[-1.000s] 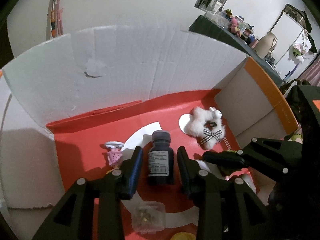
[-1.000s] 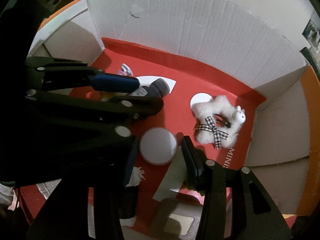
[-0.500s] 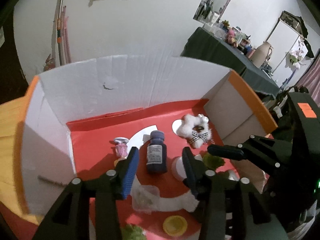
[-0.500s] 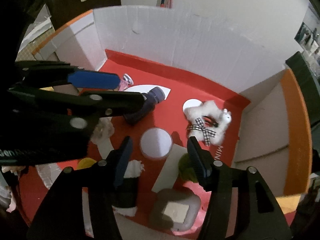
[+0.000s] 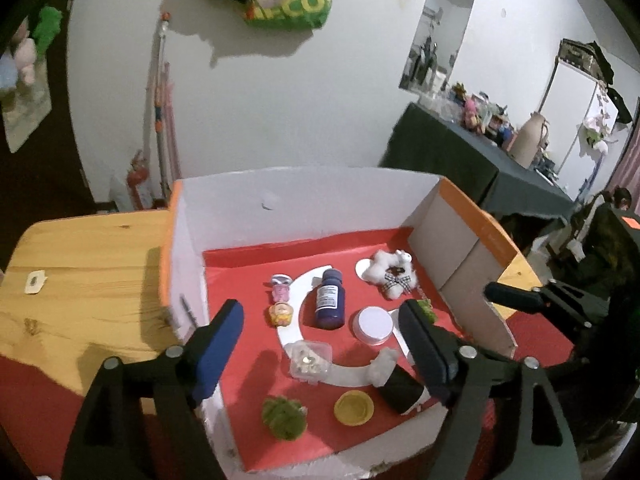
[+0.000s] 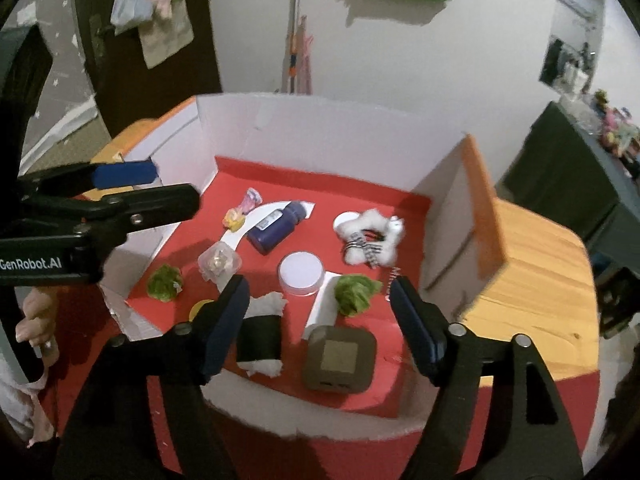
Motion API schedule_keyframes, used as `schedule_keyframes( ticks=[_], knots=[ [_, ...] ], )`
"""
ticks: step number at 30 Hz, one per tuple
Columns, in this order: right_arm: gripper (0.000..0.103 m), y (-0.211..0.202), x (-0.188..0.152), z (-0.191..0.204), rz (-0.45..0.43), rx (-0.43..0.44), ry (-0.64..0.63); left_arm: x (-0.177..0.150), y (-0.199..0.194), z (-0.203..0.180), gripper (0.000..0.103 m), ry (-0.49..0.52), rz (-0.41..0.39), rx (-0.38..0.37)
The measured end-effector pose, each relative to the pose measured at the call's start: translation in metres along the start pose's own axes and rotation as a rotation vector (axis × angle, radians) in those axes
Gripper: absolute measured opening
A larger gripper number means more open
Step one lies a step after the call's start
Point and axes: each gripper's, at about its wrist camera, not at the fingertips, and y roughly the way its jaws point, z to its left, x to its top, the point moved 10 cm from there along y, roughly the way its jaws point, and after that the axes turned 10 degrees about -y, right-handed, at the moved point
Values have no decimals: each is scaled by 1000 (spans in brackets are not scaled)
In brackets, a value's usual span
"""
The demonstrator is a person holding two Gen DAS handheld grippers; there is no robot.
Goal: Organize objects
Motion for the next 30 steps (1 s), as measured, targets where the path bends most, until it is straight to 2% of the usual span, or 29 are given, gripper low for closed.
schedule_keyframes(
  ticks=[5, 15, 19, 21, 24, 30],
  knots=[
    [81, -17, -3, 8, -60, -56, 18, -6, -18, 4, 86, -1, -58, 28],
    [87, -34, -21, -3, -160, -161, 59, -28, -38, 18, 95, 14, -172, 105],
    [88, -32, -23, -6, -186, -178, 74, -35, -42, 20, 98, 25, -211, 130],
    [93, -33, -24, -6, -211, -181, 80, -38, -42, 20, 101, 22, -223, 121],
    [93, -32, -23, -9, -245, -204, 91, -42, -42, 20, 103, 13, -240, 115],
    [93, -22, -27, -11, -247, -205, 115, -49, -37, 21, 103, 37, -280, 155]
  ],
)
